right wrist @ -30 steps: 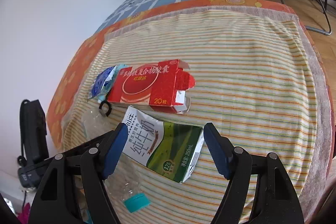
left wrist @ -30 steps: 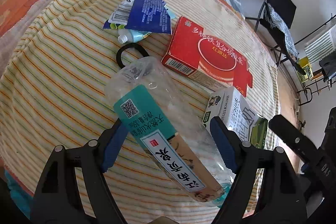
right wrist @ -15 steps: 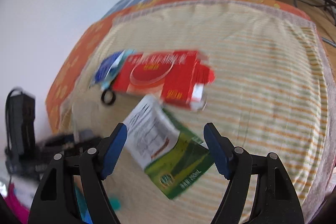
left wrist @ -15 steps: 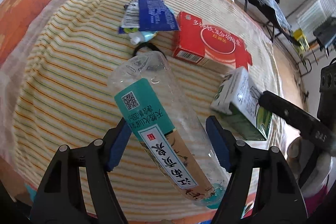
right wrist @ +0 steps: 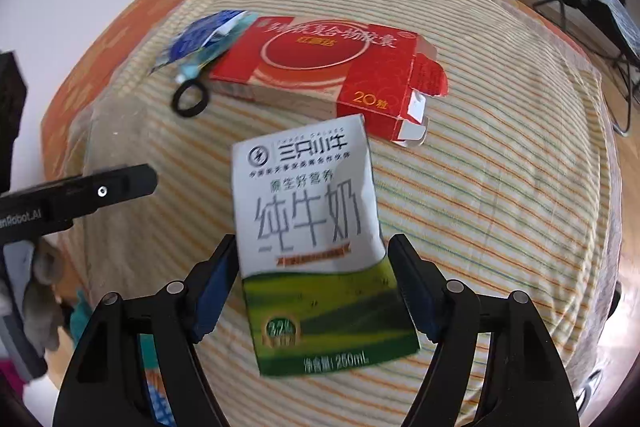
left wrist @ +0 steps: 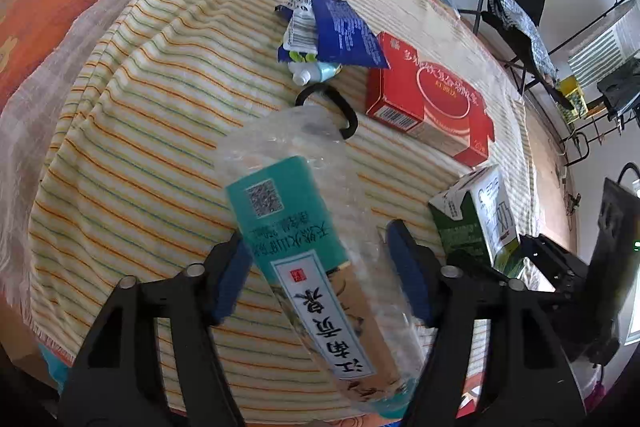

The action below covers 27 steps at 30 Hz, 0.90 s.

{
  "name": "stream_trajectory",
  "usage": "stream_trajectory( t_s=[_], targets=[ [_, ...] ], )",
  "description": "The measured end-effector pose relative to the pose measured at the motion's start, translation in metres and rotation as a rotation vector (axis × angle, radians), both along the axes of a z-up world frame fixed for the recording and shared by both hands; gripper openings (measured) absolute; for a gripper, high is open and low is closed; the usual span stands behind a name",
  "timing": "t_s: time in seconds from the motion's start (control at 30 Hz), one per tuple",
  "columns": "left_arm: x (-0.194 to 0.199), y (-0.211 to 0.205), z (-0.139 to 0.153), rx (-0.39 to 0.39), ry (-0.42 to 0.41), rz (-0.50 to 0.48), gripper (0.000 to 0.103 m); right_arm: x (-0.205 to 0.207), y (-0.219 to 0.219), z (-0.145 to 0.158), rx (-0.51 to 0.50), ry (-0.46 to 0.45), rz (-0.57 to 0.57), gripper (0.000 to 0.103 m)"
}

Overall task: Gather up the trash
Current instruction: 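Carry the bottle and milk carton over the blue basket and open both tools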

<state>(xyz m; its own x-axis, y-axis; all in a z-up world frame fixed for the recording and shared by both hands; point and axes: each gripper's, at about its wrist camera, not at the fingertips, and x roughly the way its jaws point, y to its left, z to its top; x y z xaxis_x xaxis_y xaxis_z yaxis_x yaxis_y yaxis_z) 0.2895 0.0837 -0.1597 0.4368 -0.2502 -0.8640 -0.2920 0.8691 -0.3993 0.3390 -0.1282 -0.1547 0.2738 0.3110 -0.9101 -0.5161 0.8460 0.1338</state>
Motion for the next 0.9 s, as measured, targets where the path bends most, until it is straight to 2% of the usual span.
stream_trajectory(
  t_s=[0.07,0.27,0.4,0.6,0.9],
  targets=[
    [-0.004,0.003,0.003,-0.013,-0.016,0.006,0.066,0.000,-0.004,-0.001,0.006,0.005,-0.028,0.071],
    [-0.026,0.006,0.023,0.012,-0.086,-0.009,0.064,-0.013,-0.010,0.012,0.027,-0.041,-0.036,0.071],
    [-0.048,0.003,0.039,0.021,-0.135,-0.019,0.064,-0.031,-0.016,0.028,0.078,-0.075,-0.059,0.070],
    [-0.089,0.000,0.062,0.024,-0.204,-0.037,0.062,-0.072,-0.032,0.047,0.158,-0.125,-0.083,0.070],
    [-0.141,-0.022,0.081,0.025,-0.260,-0.103,0.060,-0.137,-0.053,0.053,0.254,-0.131,-0.105,0.070]
  ],
)
